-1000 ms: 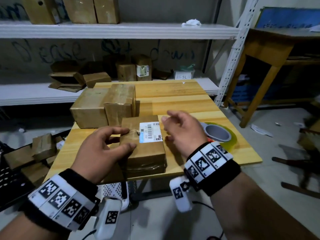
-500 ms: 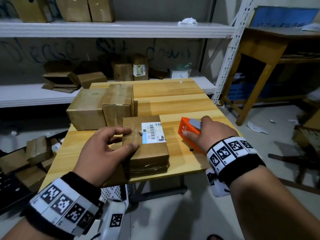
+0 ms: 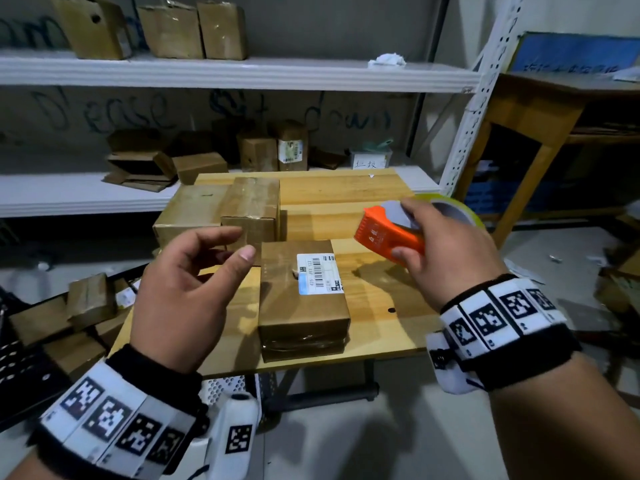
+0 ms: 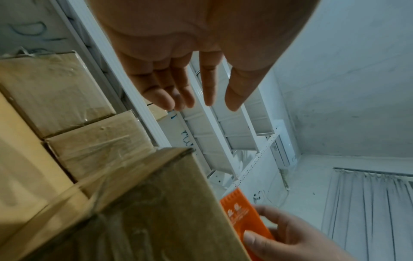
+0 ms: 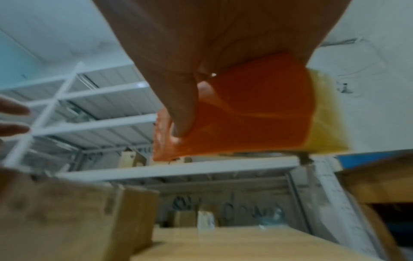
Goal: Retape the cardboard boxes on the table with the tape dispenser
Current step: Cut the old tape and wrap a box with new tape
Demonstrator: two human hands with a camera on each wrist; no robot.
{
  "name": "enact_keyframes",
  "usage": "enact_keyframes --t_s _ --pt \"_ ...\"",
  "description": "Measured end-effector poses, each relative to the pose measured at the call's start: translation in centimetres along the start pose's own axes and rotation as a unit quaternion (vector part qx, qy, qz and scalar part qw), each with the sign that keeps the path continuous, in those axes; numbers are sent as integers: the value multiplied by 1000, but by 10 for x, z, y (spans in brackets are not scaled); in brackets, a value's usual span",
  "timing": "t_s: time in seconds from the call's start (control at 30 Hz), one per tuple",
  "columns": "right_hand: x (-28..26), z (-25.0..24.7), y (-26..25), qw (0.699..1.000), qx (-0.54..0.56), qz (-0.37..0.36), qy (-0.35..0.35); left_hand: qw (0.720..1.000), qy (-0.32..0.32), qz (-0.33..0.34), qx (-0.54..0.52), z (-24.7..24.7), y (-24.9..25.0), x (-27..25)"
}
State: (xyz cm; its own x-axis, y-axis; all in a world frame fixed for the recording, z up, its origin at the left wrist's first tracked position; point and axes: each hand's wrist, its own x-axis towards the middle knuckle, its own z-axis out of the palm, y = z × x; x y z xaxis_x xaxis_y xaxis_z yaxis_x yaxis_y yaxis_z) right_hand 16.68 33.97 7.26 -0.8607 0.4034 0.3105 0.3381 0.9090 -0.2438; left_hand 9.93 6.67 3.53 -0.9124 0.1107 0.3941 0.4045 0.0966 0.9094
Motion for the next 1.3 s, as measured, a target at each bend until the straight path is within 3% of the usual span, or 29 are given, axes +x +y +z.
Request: enact_keyframes --t_s 0.13,0.23,0.43,0.57,0.73,0.97,1.13,1.3 --pt "-7 -7 -10 988 -13 -141 64 1000 -17 20 -7 -1 3 -1" --pt "-11 -2 -14 969 20 -232 83 996 -69 24 -42 -1 5 -1" --pt "-20 -3 -27 944 100 -313 35 983 -148 36 -104 -1 10 0" --pt "-22 -5 -30 938 106 -329 7 980 -132 44 -142 -2 10 1" --pt "-24 -6 -33 935 139 -326 -10 988 -113 70 -80 -1 10 6" --pt "-31 -20 -48 936 205 -280 66 984 -124 26 -125 6 18 10" --pt "-26 -31 -51 951 195 -239 37 989 -110 -12 -95 8 20 12" --pt "-20 -31 -48 950 233 -207 -10 997 -67 -8 -48 13 18 9"
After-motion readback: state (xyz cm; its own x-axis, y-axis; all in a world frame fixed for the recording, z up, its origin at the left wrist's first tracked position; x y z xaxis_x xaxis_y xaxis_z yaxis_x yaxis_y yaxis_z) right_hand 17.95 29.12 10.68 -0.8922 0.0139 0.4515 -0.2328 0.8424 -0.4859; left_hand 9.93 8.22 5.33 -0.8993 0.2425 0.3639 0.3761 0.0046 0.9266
